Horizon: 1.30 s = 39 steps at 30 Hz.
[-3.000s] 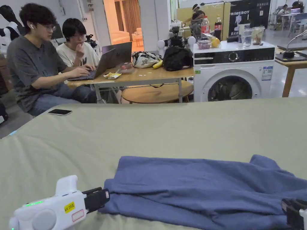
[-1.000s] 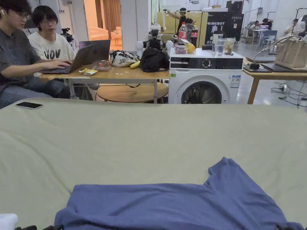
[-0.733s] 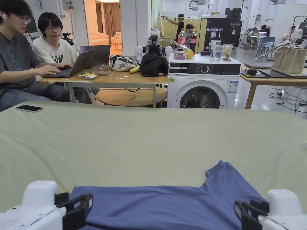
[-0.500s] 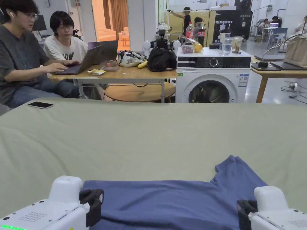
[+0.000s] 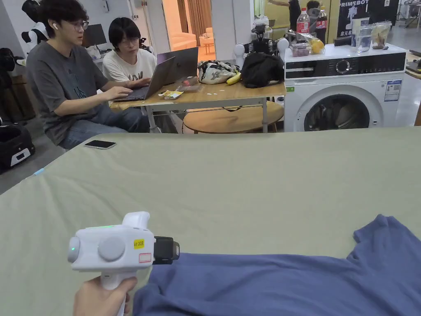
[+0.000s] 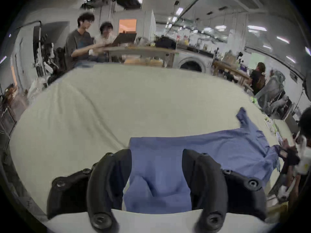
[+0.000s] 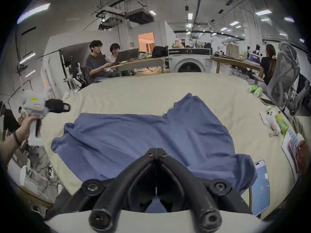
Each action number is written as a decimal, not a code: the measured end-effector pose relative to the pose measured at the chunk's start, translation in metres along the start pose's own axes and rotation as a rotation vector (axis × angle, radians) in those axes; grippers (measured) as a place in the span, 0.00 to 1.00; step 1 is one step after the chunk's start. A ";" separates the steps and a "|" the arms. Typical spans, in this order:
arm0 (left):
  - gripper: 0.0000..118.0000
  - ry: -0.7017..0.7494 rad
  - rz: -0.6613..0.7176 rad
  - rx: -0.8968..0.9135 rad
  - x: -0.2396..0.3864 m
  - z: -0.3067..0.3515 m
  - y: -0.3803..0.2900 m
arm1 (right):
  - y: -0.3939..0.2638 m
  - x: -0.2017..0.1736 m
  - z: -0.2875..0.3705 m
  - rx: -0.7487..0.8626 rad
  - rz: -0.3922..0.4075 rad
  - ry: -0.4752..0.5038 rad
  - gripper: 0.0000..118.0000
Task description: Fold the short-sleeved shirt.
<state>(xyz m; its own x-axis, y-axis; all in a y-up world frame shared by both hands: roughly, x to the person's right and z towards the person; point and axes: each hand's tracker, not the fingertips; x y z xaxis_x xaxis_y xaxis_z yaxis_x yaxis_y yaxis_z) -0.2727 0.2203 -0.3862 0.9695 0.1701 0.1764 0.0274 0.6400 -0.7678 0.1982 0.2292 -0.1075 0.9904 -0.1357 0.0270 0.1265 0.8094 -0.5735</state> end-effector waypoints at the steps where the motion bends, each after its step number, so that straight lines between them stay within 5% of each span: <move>1: 0.52 0.023 0.003 -0.031 -0.002 -0.015 0.005 | -0.001 0.005 0.001 -0.009 -0.002 -0.012 0.00; 5: 0.49 0.060 0.017 -0.151 -0.008 -0.061 0.007 | -0.004 0.031 0.001 -0.050 -0.019 -0.073 0.00; 7: 0.19 0.064 0.009 -0.150 -0.006 -0.065 0.001 | 0.001 0.045 -0.003 -0.064 -0.027 -0.088 0.00; 10: 0.01 0.051 -0.018 -0.161 0.002 -0.066 0.003 | 0.028 0.065 -0.016 -0.057 0.006 -0.119 0.00; 15: 0.00 0.096 -0.100 -0.216 0.015 -0.068 0.006 | 0.107 0.106 -0.074 -0.157 -0.035 -0.077 0.02; 18: 0.00 0.112 -0.115 -0.229 0.021 -0.067 0.005 | 0.135 0.134 -0.131 -0.339 -0.118 -0.085 0.48; 20: 0.00 0.125 -0.129 -0.222 0.025 -0.066 0.002 | 0.137 0.153 -0.167 -0.452 -0.147 -0.102 0.54; 23: 0.00 0.141 -0.127 -0.210 0.028 -0.064 -0.001 | 0.120 0.160 -0.193 -0.538 -0.155 -0.143 0.47; 25: 0.00 0.142 -0.118 -0.205 0.028 -0.063 -0.003 | 0.112 0.154 -0.191 -0.507 -0.085 -0.178 0.44; 26: 0.00 0.142 -0.103 -0.202 0.029 -0.061 -0.003 | 0.108 0.148 -0.184 -0.474 -0.084 -0.169 0.28; 28: 0.00 0.142 -0.085 -0.197 0.027 -0.060 -0.002 | 0.106 0.145 -0.177 -0.464 -0.122 -0.138 0.19; 29: 0.00 0.144 -0.076 -0.194 0.028 -0.057 -0.003 | 0.106 0.142 -0.170 -0.446 -0.111 -0.153 0.00; 39: 0.00 -0.118 -0.012 0.130 -0.007 0.114 -0.044 | 0.086 0.116 0.005 -0.166 -0.053 -0.077 0.00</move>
<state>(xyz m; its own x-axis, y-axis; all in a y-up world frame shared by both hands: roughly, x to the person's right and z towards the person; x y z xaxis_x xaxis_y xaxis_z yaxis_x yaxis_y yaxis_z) -0.3086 0.2762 -0.2838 0.9338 0.2439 0.2618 -0.0008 0.7330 -0.6802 0.3240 0.2863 -0.1498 0.9847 -0.1265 0.1201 0.1744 0.6956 -0.6969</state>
